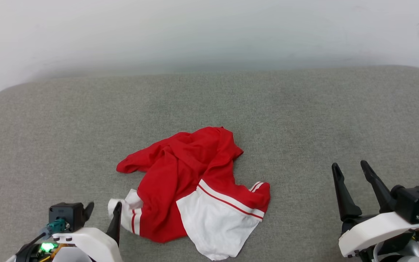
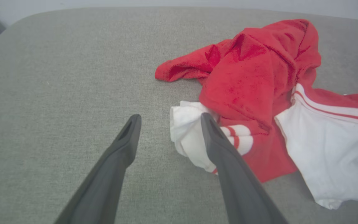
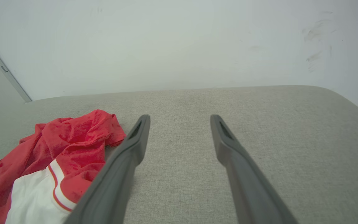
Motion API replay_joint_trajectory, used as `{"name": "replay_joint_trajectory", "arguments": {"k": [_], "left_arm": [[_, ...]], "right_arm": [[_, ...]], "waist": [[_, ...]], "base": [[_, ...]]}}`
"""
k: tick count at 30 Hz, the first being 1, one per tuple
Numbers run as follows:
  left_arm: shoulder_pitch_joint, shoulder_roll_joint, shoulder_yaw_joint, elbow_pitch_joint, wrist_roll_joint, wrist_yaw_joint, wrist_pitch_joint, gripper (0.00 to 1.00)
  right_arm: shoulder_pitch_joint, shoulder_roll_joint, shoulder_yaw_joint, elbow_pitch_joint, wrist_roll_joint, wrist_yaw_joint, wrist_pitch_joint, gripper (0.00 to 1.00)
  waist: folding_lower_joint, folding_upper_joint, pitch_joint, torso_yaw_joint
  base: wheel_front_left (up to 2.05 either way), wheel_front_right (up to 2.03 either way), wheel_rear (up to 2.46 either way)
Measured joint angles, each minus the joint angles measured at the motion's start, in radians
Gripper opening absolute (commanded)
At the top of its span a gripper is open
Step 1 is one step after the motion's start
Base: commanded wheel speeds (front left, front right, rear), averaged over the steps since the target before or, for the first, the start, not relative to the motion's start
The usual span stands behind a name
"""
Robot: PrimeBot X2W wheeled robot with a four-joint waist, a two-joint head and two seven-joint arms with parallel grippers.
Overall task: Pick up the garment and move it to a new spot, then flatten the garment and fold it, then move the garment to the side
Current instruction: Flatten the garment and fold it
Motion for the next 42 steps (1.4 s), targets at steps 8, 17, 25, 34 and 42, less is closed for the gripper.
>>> {"name": "replay_joint_trajectory", "arguments": {"k": [8, 17, 25, 34, 42], "left_arm": [[-0.008, -0.032, 0.033, -0.073, 0.062, 0.028, -0.175, 1.00], [-0.009, -0.043, 0.027, -0.174, 0.095, 0.053, -0.207, 1.00], [-0.041, -0.054, 0.014, -0.207, 0.109, 0.052, -0.218, 1.00], [-0.086, -0.085, 0.000, -0.179, 0.101, 0.026, -0.243, 1.00], [-0.099, -0.096, -0.004, -0.150, 0.092, 0.016, -0.259, 1.00]], "right_arm": [[0.018, 0.000, 0.046, -0.015, -0.004, 0.000, 0.071, 1.00], [-0.005, -0.109, 0.288, 0.023, 0.115, 0.000, 0.411, 1.00], [-0.104, -0.198, 0.518, 0.043, 0.207, 0.000, 0.635, 1.00], [-0.263, -0.227, 0.723, 0.215, 0.281, 0.000, 0.672, 1.00], [-0.339, -0.217, 0.794, 0.329, 0.346, 0.000, 0.681, 0.04]], "waist": [[0.0000, 0.0000, -0.042, 0.010], [0.0000, 0.0000, -0.037, 0.047], [0.0000, 0.0000, 0.011, 0.103], [0.0000, 0.0000, 0.079, 0.149], [0.0000, 0.0000, 0.104, 0.159]], "base": [[0.00, 0.00, 0.00], [0.00, 0.00, 0.00], [0.00, 0.00, 0.00], [0.00, 0.00, 0.00], [0.00, 0.00, 0.00]]}}
